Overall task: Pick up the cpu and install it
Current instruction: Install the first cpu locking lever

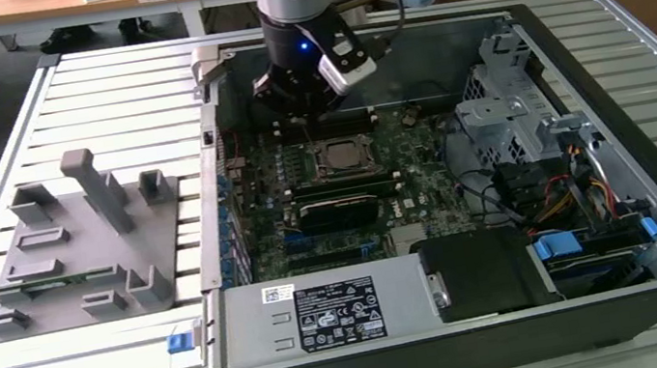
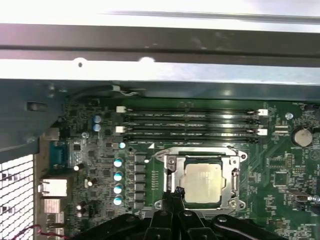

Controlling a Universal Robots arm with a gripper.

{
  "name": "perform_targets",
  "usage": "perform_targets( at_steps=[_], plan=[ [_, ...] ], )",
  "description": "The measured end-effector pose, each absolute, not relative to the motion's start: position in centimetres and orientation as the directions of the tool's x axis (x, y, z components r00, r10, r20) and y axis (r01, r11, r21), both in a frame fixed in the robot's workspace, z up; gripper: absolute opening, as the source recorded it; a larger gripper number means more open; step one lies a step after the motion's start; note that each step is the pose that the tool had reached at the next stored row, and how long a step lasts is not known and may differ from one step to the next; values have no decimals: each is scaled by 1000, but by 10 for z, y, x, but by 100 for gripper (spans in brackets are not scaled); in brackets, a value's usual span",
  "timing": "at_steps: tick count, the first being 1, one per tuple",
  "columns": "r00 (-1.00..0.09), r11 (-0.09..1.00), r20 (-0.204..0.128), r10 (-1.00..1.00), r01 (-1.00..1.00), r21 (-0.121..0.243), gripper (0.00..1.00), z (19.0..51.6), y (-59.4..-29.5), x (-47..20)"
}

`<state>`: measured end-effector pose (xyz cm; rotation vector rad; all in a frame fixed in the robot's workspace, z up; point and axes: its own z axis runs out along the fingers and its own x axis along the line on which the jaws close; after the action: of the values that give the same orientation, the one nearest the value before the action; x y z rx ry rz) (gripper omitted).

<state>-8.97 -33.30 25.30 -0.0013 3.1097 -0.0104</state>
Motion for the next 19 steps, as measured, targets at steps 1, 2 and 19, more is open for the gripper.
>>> perform_targets(
  at_steps=[1,2,19],
  plan=[
    [-999,1000,-32,-1,-1,-7,11,253,-333,-91],
    [-999,1000,-32,-1,-1,-7,11,253,-333,-93],
    [-999,1000,-32,-1,-1,-7,11,253,-329,-109]
  ],
)
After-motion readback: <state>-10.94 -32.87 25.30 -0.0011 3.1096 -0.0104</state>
